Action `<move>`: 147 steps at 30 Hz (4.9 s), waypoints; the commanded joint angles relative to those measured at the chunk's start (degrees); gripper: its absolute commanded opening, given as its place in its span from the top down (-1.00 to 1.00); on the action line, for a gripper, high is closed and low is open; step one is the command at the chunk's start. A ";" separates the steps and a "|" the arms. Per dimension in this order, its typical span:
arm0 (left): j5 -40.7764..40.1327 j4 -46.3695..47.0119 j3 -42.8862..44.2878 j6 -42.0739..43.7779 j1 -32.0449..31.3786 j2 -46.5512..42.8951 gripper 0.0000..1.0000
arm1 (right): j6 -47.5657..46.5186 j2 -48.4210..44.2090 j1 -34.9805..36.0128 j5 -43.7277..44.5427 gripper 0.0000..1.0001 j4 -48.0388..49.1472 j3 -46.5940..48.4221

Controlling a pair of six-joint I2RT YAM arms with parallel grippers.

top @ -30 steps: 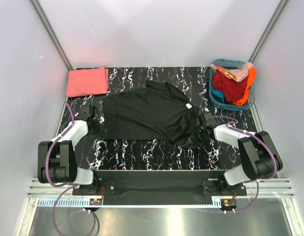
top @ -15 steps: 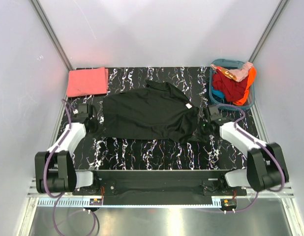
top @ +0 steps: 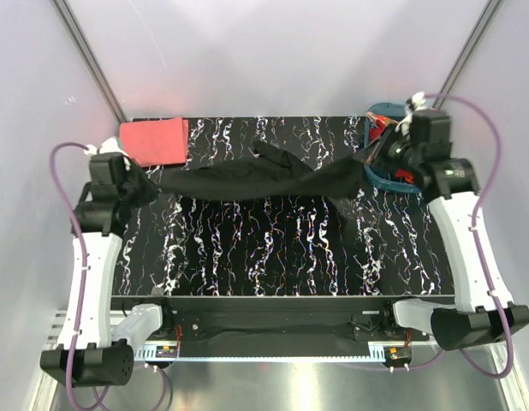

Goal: Fold and stack the t-shirts
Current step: Flatten the tshirt out

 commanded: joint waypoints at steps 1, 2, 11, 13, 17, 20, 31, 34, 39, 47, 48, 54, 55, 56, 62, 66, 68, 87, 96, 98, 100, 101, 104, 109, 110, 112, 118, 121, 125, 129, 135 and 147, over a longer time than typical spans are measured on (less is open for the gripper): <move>-1.39 -3.90 10.16 1.11 0.13 -1.78 1.00 | -2.89 -2.27 -0.32 0.18 1.00 -6.90 11.29; -1.39 -5.30 13.16 1.02 0.13 -1.60 1.00 | -3.07 -3.06 -0.32 0.62 1.00 -7.09 15.31; -1.92 -9.88 43.56 5.58 -4.78 2.88 1.00 | -5.00 -8.16 -0.32 3.26 1.00 -5.51 30.97; -1.91 -9.79 47.36 6.64 -5.93 3.85 1.00 | -5.88 -8.34 -0.23 3.17 1.00 -4.10 35.89; -4.28 -7.08 54.39 9.71 -8.82 4.55 1.00 | -7.64 -5.97 -0.23 5.27 1.00 -2.79 44.61; -7.45 -6.19 58.70 10.86 -9.97 7.79 1.00 | -9.13 -2.82 -0.23 7.03 1.00 0.12 46.73; -9.74 -0.50 77.62 11.04 -9.97 25.81 1.00 | -11.16 9.93 -0.32 8.97 1.00 9.43 52.26; -10.26 6.86 72.01 9.99 -9.89 24.07 1.00 | -12.48 13.63 -0.32 9.76 1.00 9.09 56.65; -10.88 11.39 63.11 10.07 -9.89 19.58 1.00 | -14.32 14.78 -0.32 10.73 1.00 9.17 58.95; -11.76 11.12 56.62 10.60 -9.89 11.59 1.00 | -12.65 6.09 -0.23 11.43 1.00 9.53 53.41; -11.76 11.12 56.00 10.43 -9.89 10.63 1.00 | -12.48 5.29 -0.32 11.61 1.00 9.18 53.50; -10.36 9.90 52.57 8.32 -9.89 2.45 1.00 | -11.34 -2.17 -0.32 11.87 1.00 5.75 52.80; -9.83 9.11 52.48 8.32 -9.89 1.57 1.00 | -11.25 -4.62 -0.23 11.70 1.00 5.40 52.27; -9.56 8.93 52.13 8.06 -9.97 -0.70 1.00 | -10.81 -5.86 -0.23 11.78 1.00 4.87 51.75; -8.42 9.19 47.92 6.56 -10.50 -8.10 1.00 | -8.62 -12.82 -0.32 10.82 1.00 2.85 48.49; -9.12 9.10 46.85 6.56 -10.59 -9.78 1.00 | -6.68 -12.12 -0.32 9.77 1.00 2.23 49.19; -9.73 9.19 46.85 6.82 -10.59 -9.07 1.00 | -5.72 -10.63 -0.32 9.41 1.00 1.97 50.94; -20.37 33.87 -12.36 2.60 -10.15 -3.11 0.92 | -1.14 -3.27 -0.23 7.13 1.00 32.80 -10.82; -14.92 43.03 -8.81 1.89 -4.53 28.70 1.00 | -5.53 23.17 -0.23 5.73 1.00 43.10 -6.64; -13.27 43.29 -6.07 1.90 -3.83 34.77 1.00 | -5.71 27.41 -0.23 4.93 1.00 43.27 -2.25; -11.94 44.78 -2.31 2.95 -3.12 38.19 1.00 | -6.32 33.30 -0.32 3.88 1.00 42.14 1.10; -11.32 43.92 -0.62 3.48 -3.03 41.35 1.00 | -6.41 35.06 -0.23 3.61 1.00 41.87 3.99; -10.53 40.41 6.58 4.97 -2.42 47.33 1.00 | -6.67 40.08 -0.23 3.35 1.00 40.64 9.61; -8.33 38.90 11.25 6.29 -0.22 50.16 1.00 | -8.08 45.80 -0.32 3.88 1.00 35.91 17.01; -8.16 37.94 12.21 6.38 -0.04 50.52 1.00 | -8.17 46.33 -0.32 3.79 1.00 35.02 18.85; -7.37 37.06 13.27 6.21 0.92 51.57 1.00 | -8.52 47.73 -0.32 3.44 1.00 33.61 20.27; -4.55 35.30 15.12 6.64 1.98 53.33 1.00 | -8.70 50.98 -0.32 2.20 1.00 31.59 25.27; -3.50 33.01 16.79 6.73 1.98 54.47 1.00 | -8.70 51.78 -0.32 1.86 1.00 30.44 26.60; -1.91 31.61 17.23 6.65 2.07 53.77 1.00 | -8.70 52.05 -0.32 1.06 1.00 28.51 27.57; 0.54 30.20 18.29 6.74 2.07 51.58 1.00 | -8.87 50.03 -0.32 1.41 1.00 25.79 28.62; 3.62 29.49 22.15 4.01 2.24 41.48 1.00 | -8.96 38.44 -0.67 5.01 1.00 24.47 29.94; 5.91 34.59 27.26 3.31 2.33 14.15 1.00 | -14.58 15.59 -0.67 7.83 1.00 23.74 38.22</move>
